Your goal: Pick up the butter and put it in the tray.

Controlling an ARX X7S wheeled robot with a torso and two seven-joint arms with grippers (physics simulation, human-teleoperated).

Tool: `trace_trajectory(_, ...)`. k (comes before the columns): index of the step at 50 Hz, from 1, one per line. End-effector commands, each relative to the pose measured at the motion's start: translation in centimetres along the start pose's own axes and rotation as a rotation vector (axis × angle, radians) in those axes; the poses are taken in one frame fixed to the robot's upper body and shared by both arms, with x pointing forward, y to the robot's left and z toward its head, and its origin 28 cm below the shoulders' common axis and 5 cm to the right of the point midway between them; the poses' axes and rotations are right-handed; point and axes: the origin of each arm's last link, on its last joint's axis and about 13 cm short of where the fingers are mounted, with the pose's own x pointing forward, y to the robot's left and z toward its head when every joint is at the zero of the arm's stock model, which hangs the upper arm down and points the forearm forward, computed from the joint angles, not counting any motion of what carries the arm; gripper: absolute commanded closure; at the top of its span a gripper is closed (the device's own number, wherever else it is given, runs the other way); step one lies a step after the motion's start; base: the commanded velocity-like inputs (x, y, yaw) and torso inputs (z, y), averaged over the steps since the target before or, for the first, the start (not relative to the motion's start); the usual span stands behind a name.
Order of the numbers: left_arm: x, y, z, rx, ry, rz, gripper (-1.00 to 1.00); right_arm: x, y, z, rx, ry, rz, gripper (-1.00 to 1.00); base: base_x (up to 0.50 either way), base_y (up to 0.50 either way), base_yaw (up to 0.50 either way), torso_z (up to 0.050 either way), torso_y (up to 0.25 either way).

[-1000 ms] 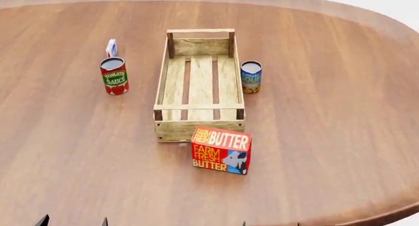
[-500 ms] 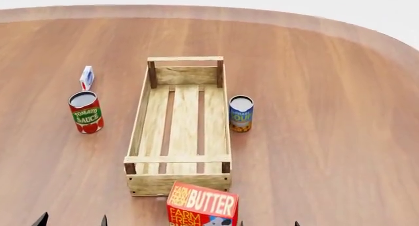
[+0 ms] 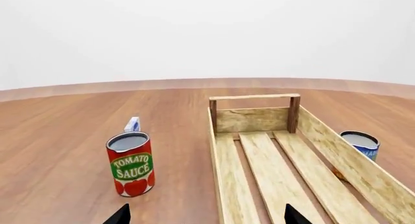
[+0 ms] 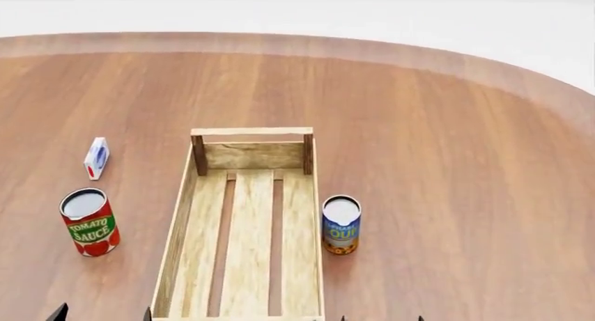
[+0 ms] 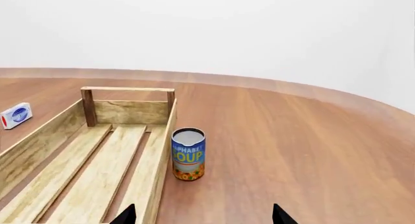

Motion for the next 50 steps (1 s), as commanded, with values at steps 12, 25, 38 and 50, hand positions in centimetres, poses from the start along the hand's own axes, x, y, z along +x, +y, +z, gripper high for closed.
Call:
trace_trajectory(12,-0.1,0.0,0.0,-0.003,0.003,-0.001,-1.0,0.3,0.0,-0.1,0.028,0.041,-0.017,-1.0,0.0,0.0,0.0,0.0,0.0)
trace_trajectory(25,-0.3,0.0,0.2,-0.016,0.006,0.0,-1.0,0.7,-0.6,3.9,0.087,0.099,0.018,-1.0,0.0,0.0,0.0,0.0,0.0)
trace_trajectory(38,-0.4,-0.1,-0.1,-0.023,0.004,0.006,-1.0,1.0,-1.1,7.7,0.1,0.135,0.066,-1.0,0.0,0.0,0.0,0.0,0.0)
trace_trajectory(50,-0.4,0.0,-0.5,-0.029,0.006,0.011,-1.0,3.4,-1.8,12.5,0.064,0.128,0.203,-1.0,0.0,0.0,0.0,0.0,0.0)
